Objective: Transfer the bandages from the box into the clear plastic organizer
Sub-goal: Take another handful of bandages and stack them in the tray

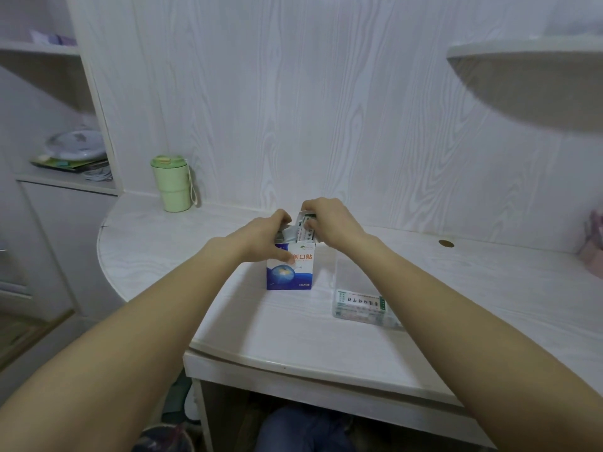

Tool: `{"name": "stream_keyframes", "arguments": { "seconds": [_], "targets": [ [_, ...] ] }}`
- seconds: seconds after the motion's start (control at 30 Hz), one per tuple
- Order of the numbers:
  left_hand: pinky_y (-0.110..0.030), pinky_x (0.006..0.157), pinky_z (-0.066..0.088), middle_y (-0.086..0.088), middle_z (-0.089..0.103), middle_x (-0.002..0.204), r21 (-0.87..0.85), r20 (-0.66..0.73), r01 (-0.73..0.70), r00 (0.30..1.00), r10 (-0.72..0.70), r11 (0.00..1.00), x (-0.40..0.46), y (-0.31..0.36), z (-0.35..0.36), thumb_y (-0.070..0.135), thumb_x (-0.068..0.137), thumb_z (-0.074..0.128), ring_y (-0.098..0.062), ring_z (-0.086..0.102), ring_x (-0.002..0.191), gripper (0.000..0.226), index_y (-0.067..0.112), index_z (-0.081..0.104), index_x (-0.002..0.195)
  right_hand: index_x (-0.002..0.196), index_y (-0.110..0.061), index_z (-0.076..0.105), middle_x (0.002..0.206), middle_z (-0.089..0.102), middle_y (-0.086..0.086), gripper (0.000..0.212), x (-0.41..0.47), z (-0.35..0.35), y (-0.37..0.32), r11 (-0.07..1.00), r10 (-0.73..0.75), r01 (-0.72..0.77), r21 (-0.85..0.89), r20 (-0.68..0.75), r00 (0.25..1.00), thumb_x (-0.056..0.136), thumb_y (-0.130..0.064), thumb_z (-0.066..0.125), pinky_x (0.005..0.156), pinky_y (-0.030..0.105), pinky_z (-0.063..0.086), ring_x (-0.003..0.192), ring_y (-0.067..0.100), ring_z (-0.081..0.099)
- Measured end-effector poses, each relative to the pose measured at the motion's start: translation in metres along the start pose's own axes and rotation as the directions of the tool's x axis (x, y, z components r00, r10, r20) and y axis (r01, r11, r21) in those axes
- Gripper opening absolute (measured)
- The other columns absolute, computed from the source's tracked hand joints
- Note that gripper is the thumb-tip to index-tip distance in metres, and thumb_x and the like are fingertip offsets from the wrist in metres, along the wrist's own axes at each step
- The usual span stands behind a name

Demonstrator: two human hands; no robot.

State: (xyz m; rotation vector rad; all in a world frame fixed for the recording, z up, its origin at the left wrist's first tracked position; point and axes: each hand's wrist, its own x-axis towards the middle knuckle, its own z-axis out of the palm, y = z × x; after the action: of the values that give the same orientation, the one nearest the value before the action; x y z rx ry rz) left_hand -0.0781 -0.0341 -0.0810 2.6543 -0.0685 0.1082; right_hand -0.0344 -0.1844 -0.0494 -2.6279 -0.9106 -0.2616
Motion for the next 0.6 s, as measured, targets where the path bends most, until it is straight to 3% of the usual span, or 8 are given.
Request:
{"name": "stream_keyframes", "arguments": {
  "seconds": [0.17, 0.3, 0.4, 0.5, 0.6],
  "targets": [
    [-0.034, 0.096, 0.047, -0.005, 0.039, 0.147, -0.27, -0.047, 0.016, 0.998, -0.03, 0.963, 0.0, 0.009, -0.01, 0.032, 0.081, 0.072, -0.021, 0.053, 0.121, 0.083, 0.02, 0.022, 0.146, 0.096, -0.006, 0.063, 0.095, 0.066, 0.013, 0.011, 0.01, -0.012, 0.006, 0.998, -0.014, 0.017, 0.054, -0.045, 0.999, 0.09, -0.007, 0.054, 0.076, 0.045, 0.053, 0.086, 0.03, 0.063],
    [-0.029, 0.094, 0.04, -0.001, 0.031, 0.152, -0.213, -0.104, -0.003, 0.994, -0.019, 0.977, 0.004, 0.022, -0.016, 0.036, 0.089, 0.06, -0.021, 0.04, 0.132, 0.069, 0.018, 0.025, 0.146, 0.087, -0.008, 0.061, 0.091, 0.067, 0.012, 0.006, 0.011, -0.026, 0.015, 0.982, 0.017, 0.007, 0.188, -0.125, 0.992, 0.089, -0.005, 0.056, 0.072, 0.042, 0.054, 0.082, 0.027, 0.064],
    [-0.027, 0.094, 0.036, -0.002, 0.034, 0.15, -0.235, -0.104, -0.019, 0.995, -0.006, 0.972, 0.009, 0.032, -0.016, 0.036, 0.091, 0.057, -0.021, 0.041, 0.131, 0.067, 0.018, 0.022, 0.146, 0.084, -0.011, 0.059, 0.089, 0.066, 0.01, 0.009, 0.006, -0.035, 0.019, 0.934, 0.065, 0.004, 0.358, -0.181, 0.981, 0.091, -0.005, 0.056, 0.069, 0.033, 0.056, 0.079, 0.022, 0.065],
    [-0.026, 0.085, 0.041, -0.006, 0.05, 0.135, -0.315, -0.124, -0.045, 0.992, 0.006, 0.948, 0.011, 0.044, -0.016, 0.036, 0.095, 0.052, -0.021, 0.053, 0.112, 0.056, 0.018, 0.028, 0.142, 0.082, -0.01, 0.059, 0.094, 0.068, 0.015, 0.011, -0.001, -0.042, 0.021, 0.785, 0.132, -0.01, 0.62, -0.151, 0.98, 0.091, -0.003, 0.058, 0.065, 0.022, 0.057, 0.081, 0.021, 0.068],
    [-0.021, 0.062, 0.037, 0.001, 0.058, 0.094, -0.271, -0.184, -0.121, 0.98, 0.072, 0.955, 0.006, 0.057, -0.018, 0.034, 0.096, 0.049, -0.014, 0.051, 0.081, 0.028, 0.015, 0.049, 0.116, 0.089, -0.005, 0.062, 0.096, 0.068, 0.019, 0.006, -0.013, -0.048, 0.025, 0.584, 0.198, -0.045, 0.811, -0.089, 0.976, 0.091, 0.0, 0.058, 0.069, 0.021, 0.058, 0.078, 0.021, 0.068]
  ]
}}
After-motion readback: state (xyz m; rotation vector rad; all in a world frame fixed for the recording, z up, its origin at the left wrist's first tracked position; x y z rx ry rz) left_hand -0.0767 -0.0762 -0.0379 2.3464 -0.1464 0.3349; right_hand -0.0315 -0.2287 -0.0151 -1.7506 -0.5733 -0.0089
